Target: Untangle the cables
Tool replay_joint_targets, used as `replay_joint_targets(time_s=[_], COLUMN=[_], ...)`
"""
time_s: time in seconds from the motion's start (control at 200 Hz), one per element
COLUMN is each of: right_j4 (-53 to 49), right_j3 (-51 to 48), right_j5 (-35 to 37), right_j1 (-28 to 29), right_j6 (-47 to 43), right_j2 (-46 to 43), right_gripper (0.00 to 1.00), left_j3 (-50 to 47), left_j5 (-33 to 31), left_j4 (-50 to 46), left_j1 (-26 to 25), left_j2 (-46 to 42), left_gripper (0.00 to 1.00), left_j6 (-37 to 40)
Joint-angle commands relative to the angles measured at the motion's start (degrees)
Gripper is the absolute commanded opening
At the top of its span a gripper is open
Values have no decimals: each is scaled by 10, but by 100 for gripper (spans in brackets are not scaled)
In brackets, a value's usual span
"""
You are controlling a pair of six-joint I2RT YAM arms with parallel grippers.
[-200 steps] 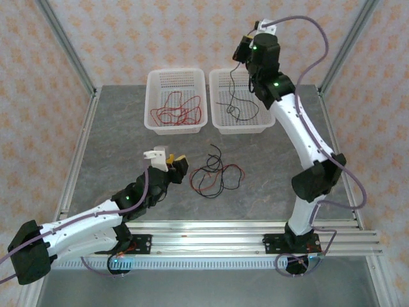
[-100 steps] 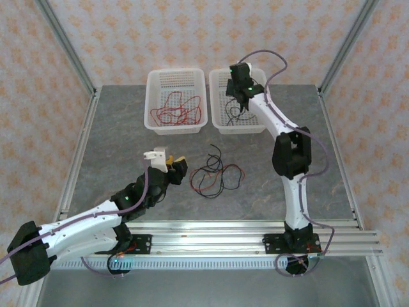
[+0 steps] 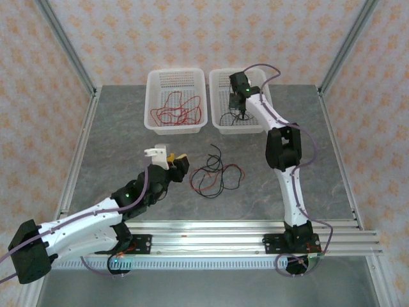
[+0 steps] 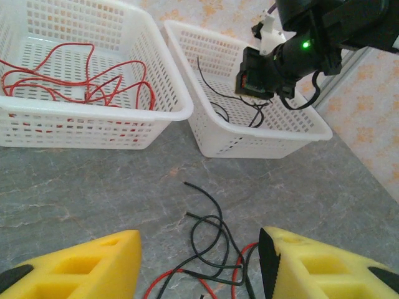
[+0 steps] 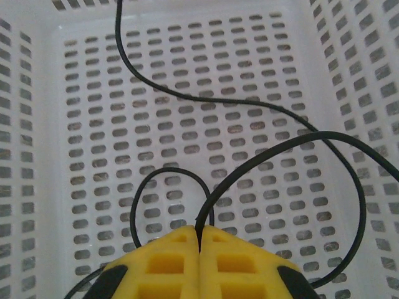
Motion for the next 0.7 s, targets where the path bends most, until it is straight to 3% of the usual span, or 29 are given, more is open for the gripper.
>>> replay_joint_targets(time_s=[0.0,0.24,0.696], right_j4=[-19,-37,-92], right_j3=[28,57,170], right_j5=[20,30,0], right_j1=[1,2,1], right_j6=[-11,-25,-22], right_j2=[3,11,-58], right_gripper=[11,36,50], left_j3=[28,26,88], left_j5=[13,27,61], left_j4=[-26,-25,-88], left_j1=[-2,-2,-2], left_j2=[10,18,63], left_gripper=[53,54,54], left_j6=[-18,-40,-69])
